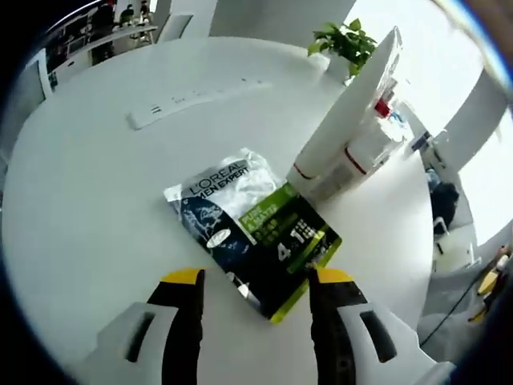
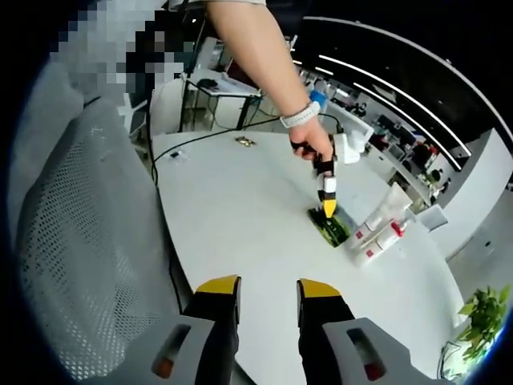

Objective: Arrange the skincare products in the storage area until every visible bottle or jar stands upright without overlapping.

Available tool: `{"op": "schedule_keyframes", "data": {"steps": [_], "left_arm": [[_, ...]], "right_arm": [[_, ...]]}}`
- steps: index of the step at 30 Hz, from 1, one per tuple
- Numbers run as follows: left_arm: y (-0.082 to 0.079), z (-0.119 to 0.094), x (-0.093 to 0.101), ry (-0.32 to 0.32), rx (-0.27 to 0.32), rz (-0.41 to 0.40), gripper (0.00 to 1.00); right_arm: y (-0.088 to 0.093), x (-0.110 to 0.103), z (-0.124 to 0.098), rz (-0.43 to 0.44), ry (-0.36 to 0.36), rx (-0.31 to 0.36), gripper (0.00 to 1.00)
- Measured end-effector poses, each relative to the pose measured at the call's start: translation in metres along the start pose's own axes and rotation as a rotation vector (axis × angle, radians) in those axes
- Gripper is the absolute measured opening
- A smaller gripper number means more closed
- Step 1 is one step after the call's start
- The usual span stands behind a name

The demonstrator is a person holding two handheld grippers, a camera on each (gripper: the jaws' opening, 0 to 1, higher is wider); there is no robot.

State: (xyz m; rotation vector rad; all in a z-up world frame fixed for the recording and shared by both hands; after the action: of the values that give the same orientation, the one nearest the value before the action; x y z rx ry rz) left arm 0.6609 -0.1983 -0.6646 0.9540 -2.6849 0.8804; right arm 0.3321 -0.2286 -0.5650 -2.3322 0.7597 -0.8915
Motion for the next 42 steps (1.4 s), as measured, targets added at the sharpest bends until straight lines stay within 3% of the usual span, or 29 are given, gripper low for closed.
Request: {"op": "schedule_keyframes", "data": {"steps": [4, 10, 12, 17, 22, 27, 30, 35, 38, 42], "left_arm": [[0.005, -0.020, 0.007, 0.017, 0.024, 0.032, 0.51], [0.025, -0.074, 0.007, -0.005, 0.090, 0.067, 0.54], [0.043, -0.090, 0.002, -0.034, 0.103, 0.075, 0.54], [0.115, -0.131, -0.017, -0.121, 0.039, 0.047, 0.58], [0.147, -0.167, -0.014, -0.114, 0.143, -0.072, 0.61], [0.185, -0.194, -0.023, -0.183, 0.157, -0.122, 0.62], [0.211, -0.201, -0.023, -0.199, 0.128, -0.101, 0.62], [0.257, -0.203, -0.018, -0.205, 0.020, -0.048, 0.64], [0.282, -0.204, -0.021, -0.238, -0.080, 0.055, 0.65], [0.306, -0.202, -0.023, -0.225, -0.204, 0.191, 0.62]], "right_arm": [[0.000, 0.001, 0.000, 0.004, 0.003, -0.003, 0.24], [-0.002, -0.001, -0.002, -0.020, 0.003, 0.012, 0.23], [-0.002, -0.001, -0.002, -0.028, 0.006, 0.016, 0.23], [0.000, 0.000, -0.002, -0.024, 0.008, 0.003, 0.24], [0.003, -0.004, 0.000, -0.050, -0.006, -0.013, 0.25], [0.002, -0.005, -0.001, -0.075, -0.010, -0.016, 0.25], [0.003, -0.003, -0.002, -0.062, 0.000, -0.015, 0.25], [0.004, -0.002, -0.002, -0.067, 0.007, -0.027, 0.24], [0.004, -0.003, -0.002, -0.075, 0.000, -0.023, 0.24], [0.003, -0.004, -0.002, -0.078, -0.007, -0.021, 0.23]]}}
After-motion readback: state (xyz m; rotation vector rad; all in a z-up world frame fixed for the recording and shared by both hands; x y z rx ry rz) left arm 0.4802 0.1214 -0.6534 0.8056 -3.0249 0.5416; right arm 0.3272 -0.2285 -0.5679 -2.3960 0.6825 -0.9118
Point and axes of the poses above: the point that each gripper's makers call its tool centre point, and the gripper's own axes: z roughly forward along the fingers, x roughly to its right, y roughly out of its underside, the point moved 4 cm from there along -z, roughly backward along the fingers, and after that the axes turned 7 degrees about -z, right-handed, at the moved point
